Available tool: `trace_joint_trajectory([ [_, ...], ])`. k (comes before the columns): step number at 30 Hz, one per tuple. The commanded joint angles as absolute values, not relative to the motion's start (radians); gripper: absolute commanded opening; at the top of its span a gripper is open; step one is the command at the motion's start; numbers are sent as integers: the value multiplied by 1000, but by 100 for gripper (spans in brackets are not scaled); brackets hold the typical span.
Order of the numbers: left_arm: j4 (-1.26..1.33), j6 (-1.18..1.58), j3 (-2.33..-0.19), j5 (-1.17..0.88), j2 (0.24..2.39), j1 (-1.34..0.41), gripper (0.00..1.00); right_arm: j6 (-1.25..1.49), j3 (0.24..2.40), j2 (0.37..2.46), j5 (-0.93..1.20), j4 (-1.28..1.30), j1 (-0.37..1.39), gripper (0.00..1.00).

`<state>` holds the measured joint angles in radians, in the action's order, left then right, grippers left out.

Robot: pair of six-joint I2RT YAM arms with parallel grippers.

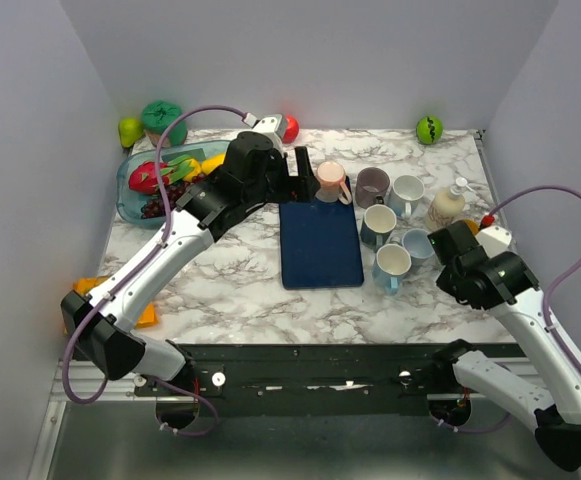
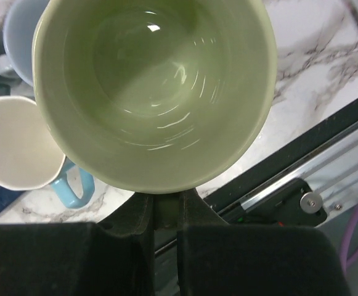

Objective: Turn the mug right side up

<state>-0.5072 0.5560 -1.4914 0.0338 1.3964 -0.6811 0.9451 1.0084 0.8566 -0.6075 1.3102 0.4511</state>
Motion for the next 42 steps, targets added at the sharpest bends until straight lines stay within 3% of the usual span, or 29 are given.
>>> trace_joint_trajectory([
  [1,-532,526,-1480,-35,1428,-655,99,1008,988,838,-578,1313,445,1],
  [13,-518,525,-1474,-71,1511,-640,99,989,789,877,-393,1157,443,1],
  [25,-514,519,-1488,-49,1577,-638,99,976,701,1104,-341,974,443,1],
  [26,-515,517,-1491,-45,1581,-640,99,977,703,1112,-338,976,443,6],
  [30,-518,517,-1499,-23,1612,-638,99,963,721,1118,-319,977,445,50],
  [34,-525,532,-1531,15,1669,-640,99,946,765,1106,-316,1014,443,65],
  [42,-482,619,-1604,18,1801,-641,99,920,925,1005,-356,1161,445,78],
])
